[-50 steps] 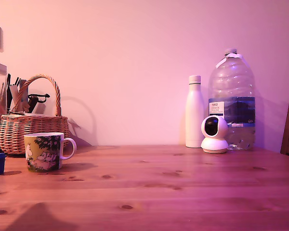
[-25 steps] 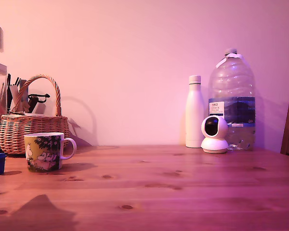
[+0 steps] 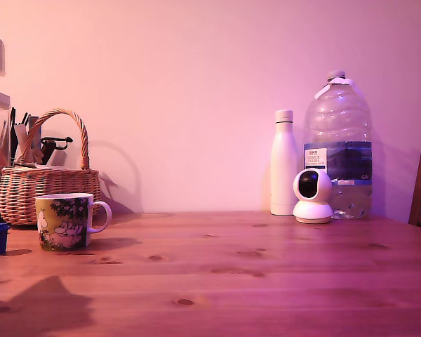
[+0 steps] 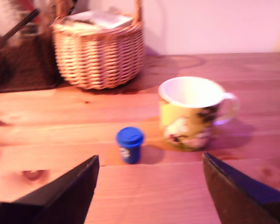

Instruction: Pick up the coffee capsules from the table one by one and drop them inside the nearest coffee cup

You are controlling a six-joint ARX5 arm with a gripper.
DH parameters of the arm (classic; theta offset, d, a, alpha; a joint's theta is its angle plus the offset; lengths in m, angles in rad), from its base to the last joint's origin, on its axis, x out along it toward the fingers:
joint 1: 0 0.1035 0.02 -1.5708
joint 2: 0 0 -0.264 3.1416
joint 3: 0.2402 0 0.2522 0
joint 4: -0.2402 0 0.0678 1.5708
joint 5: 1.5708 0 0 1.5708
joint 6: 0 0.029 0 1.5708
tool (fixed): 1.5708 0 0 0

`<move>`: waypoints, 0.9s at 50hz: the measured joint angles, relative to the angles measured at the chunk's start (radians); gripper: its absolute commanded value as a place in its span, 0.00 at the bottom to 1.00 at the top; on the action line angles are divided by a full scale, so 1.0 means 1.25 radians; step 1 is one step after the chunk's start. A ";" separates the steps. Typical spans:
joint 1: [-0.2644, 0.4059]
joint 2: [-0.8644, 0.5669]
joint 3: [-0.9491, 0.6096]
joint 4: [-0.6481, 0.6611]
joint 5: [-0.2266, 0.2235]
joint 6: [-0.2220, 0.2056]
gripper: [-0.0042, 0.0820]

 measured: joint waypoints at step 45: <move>0.003 0.497 0.232 0.206 0.047 0.000 0.79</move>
